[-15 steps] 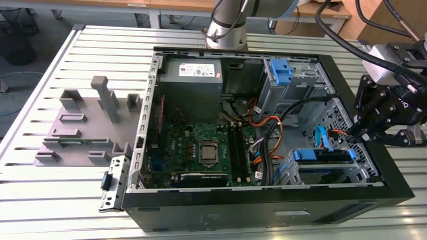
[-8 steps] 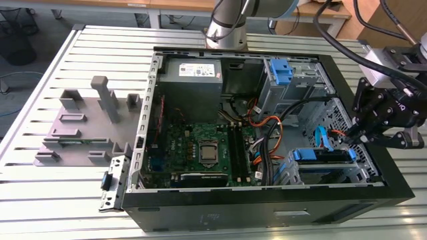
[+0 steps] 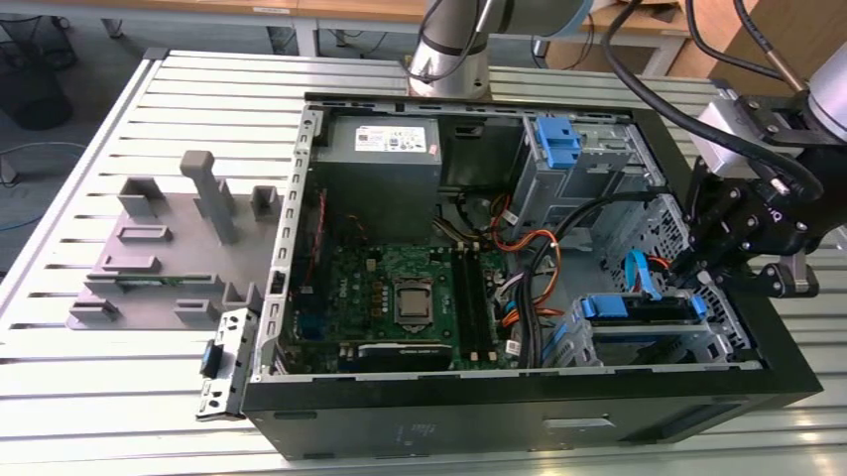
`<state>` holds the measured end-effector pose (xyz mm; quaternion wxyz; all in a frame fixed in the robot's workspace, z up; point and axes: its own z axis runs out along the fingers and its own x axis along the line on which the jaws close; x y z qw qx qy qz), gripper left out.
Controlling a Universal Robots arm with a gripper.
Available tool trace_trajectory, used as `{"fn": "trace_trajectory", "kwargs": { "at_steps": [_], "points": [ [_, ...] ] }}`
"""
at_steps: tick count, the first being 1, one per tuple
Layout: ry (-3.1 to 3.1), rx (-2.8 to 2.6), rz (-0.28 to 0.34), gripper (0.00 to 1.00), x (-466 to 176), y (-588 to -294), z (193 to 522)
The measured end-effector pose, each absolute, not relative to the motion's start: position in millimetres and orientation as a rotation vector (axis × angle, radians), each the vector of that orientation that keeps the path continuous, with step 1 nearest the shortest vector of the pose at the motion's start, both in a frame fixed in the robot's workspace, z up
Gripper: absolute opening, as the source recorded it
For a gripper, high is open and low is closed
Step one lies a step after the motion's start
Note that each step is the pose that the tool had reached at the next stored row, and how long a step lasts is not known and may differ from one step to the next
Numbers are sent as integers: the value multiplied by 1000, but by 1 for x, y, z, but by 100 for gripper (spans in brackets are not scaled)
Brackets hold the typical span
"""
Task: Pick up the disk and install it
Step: 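Insert the second disk wire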
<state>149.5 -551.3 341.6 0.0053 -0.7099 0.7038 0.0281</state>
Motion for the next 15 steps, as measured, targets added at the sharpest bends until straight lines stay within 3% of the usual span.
{"fn": "trace_trajectory", "kwargs": {
  "at_steps": [8, 10, 11, 15],
  "points": [
    [2204, -2223, 88, 24, 150, -551, 342],
    [2204, -2223, 87, 22, 150, -551, 342],
    [2204, -2223, 87, 16, 150, -551, 342],
    [2204, -2223, 87, 16, 150, -551, 342]
  ]
}}
